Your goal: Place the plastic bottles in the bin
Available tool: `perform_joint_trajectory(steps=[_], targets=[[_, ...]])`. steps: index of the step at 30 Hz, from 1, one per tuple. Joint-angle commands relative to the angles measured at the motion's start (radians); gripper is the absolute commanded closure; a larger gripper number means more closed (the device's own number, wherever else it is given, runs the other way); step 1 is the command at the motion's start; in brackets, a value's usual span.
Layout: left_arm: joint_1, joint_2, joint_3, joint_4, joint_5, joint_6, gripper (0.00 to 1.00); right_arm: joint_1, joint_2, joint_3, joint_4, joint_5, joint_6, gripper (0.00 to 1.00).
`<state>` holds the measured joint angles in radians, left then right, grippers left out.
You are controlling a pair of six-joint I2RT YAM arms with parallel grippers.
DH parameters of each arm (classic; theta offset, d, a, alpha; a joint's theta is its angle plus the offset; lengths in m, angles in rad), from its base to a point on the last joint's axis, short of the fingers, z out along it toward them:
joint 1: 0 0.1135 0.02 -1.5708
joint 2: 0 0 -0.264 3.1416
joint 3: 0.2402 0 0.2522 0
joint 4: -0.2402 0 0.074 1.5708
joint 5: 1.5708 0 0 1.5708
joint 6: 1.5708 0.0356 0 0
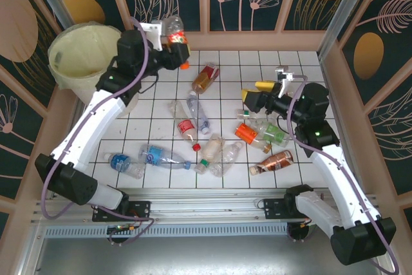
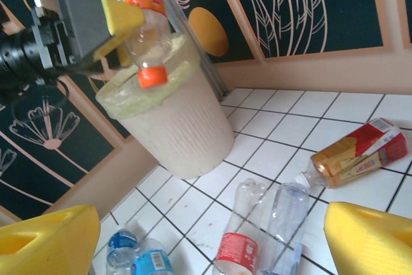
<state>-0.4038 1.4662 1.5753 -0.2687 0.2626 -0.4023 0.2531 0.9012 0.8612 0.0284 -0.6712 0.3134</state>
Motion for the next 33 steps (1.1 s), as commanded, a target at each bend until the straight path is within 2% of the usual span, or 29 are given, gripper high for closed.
perform_joint_trajectory(steps=[1, 7, 14, 20, 26, 33], targets=[[0.054, -0.006, 0.042, -0.115, -0.052, 0.063, 0.44, 0.011, -0.014, -0.014, -0.035, 0.030, -0.055, 0.10], [0.162, 0.034, 0.147, -0.186, -0.090, 0.095, 0.44, 0.036, -0.027, -0.027, -0.011, 0.041, -0.048, 0.10], [0.288, 0.132, 0.380, -0.312, -0.166, 0.135, 0.44, 0.100, -0.012, -0.044, 0.032, 0.093, -0.050, 0.10], [0.352, 0.241, 0.486, -0.370, -0.243, 0.151, 0.45, 0.179, 0.020, -0.056, 0.048, 0.163, -0.060, 0.11], [0.418, 0.320, 0.488, -0.369, -0.313, 0.106, 0.46, 0.199, 0.028, -0.077, 0.057, 0.170, -0.054, 0.11], [0.445, 0.300, 0.400, -0.366, -0.439, 0.086, 0.46, 0.202, 0.045, -0.074, 0.045, 0.194, -0.066, 0.11]])
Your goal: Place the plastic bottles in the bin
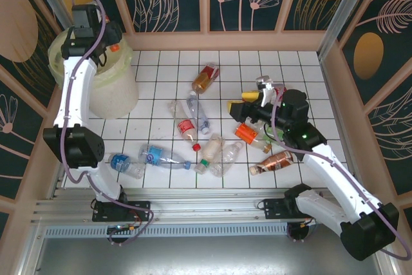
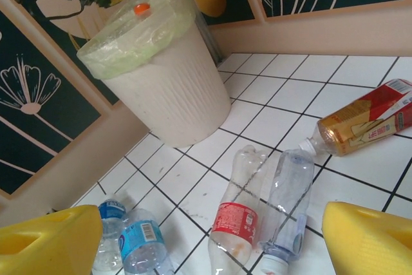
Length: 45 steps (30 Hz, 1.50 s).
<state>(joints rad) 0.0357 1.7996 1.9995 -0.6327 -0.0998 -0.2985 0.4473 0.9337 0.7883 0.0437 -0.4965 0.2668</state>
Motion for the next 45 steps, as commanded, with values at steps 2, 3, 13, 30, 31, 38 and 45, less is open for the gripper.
perform_joint_trajectory(steps=[2, 3, 13, 30, 31, 38, 45], targets=[[0.010, -0.038, -0.046, -0.003, -0.107, -0.013, 0.45, 0.008, 0.026, 0.004, 0.028, 0.018, -0.023, 0.11], [0.014, -0.036, -0.056, -0.009, -0.109, -0.013, 0.45, 0.007, 0.036, 0.009, 0.027, 0.017, -0.022, 0.11], [0.031, -0.034, -0.141, -0.035, -0.095, -0.014, 0.43, 0.025, 0.095, 0.023, -0.067, 0.021, -0.058, 0.11], [0.038, -0.080, -0.146, -0.089, -0.075, -0.033, 0.10, 0.041, 0.167, -0.022, -0.382, 0.335, 0.001, 0.29], [0.038, -0.080, -0.146, -0.091, -0.076, -0.032, 0.07, 0.041, 0.169, -0.020, -0.393, 0.343, 0.007, 0.29], [0.038, -0.159, -0.155, -0.104, -0.055, -0.036, 0.01, 0.039, 0.218, 0.007, -0.500, 0.430, 0.043, 0.30], [0.033, -0.315, -0.267, -0.008, 0.093, -0.010, 0.01, 0.041, 0.313, 0.029, -0.503, 0.440, 0.015, 0.27]])
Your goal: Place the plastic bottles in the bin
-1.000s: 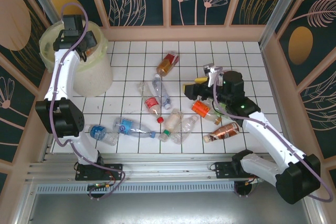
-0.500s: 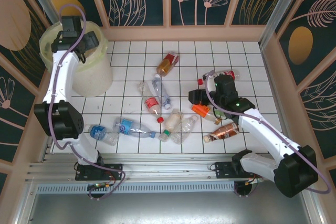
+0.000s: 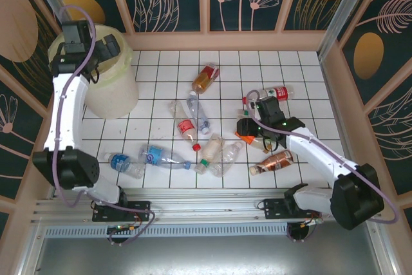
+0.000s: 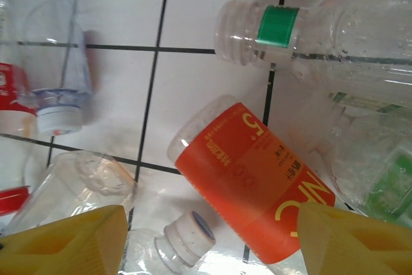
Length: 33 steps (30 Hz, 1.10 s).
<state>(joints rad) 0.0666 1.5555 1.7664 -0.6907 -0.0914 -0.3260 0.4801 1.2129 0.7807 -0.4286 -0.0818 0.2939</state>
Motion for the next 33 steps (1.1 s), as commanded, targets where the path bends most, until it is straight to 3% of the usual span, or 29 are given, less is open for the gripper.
perform_joint_trajectory(steps=[1, 8, 16, 33], targets=[[-0.003, -0.090, -0.043, 0.054, 0.103, 0.022, 0.01, 0.009, 0.044, 0.040, -0.029, 0.024, -0.027, 0.26], [-0.143, -0.227, -0.220, 0.141, 0.245, 0.044, 0.01, 0.013, 0.150, 0.093, -0.047, 0.025, -0.092, 0.25], [-0.203, -0.373, -0.469, 0.356, 0.459, -0.040, 0.01, 0.033, 0.239, 0.142, -0.094, 0.067, -0.140, 0.27], [-0.384, -0.364, -0.555, 0.477, 0.488, -0.074, 0.01, 0.084, 0.349, 0.166, -0.072, 0.138, -0.144, 0.25]])
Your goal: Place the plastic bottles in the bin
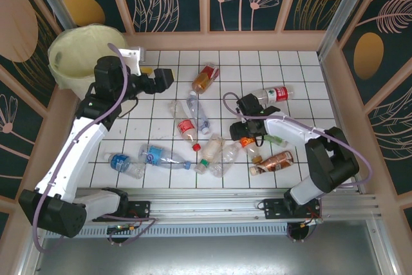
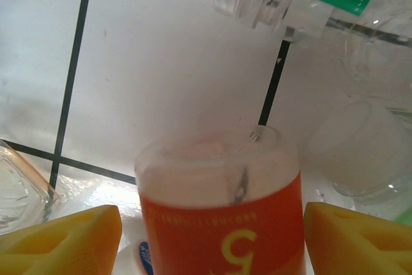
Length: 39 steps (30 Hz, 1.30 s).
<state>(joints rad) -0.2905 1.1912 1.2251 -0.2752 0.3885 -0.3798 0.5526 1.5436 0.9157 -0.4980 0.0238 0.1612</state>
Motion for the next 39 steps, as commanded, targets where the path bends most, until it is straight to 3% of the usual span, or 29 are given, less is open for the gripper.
perform_joint_trajectory(steps=[1, 9, 16, 26, 33, 39], targets=[[-0.037, 0.006, -0.013, 0.064, 0.002, -0.020, 0.01, 0.011, 0.021, 0.032, 0.007, 0.034, -0.006, 0.25], [-0.113, 0.055, -0.015, 0.090, -0.022, -0.027, 0.01, 0.011, 0.064, 0.040, 0.033, 0.020, -0.005, 0.30], [-0.145, 0.076, -0.021, 0.117, -0.008, -0.030, 0.01, 0.012, 0.076, 0.038, 0.071, 0.011, -0.003, 0.42], [-0.179, 0.086, -0.114, 0.202, 0.053, -0.008, 0.01, 0.000, -0.053, 0.077, 0.091, -0.005, -0.008, 0.45], [-0.224, 0.095, -0.246, 0.412, 0.161, -0.052, 0.01, -0.079, -0.202, 0.128, 0.170, -0.223, 0.009, 0.45], [-0.315, 0.159, -0.308, 0.604, 0.219, -0.142, 0.01, -0.160, -0.305, 0.137, 0.316, -0.476, 0.081, 0.46]])
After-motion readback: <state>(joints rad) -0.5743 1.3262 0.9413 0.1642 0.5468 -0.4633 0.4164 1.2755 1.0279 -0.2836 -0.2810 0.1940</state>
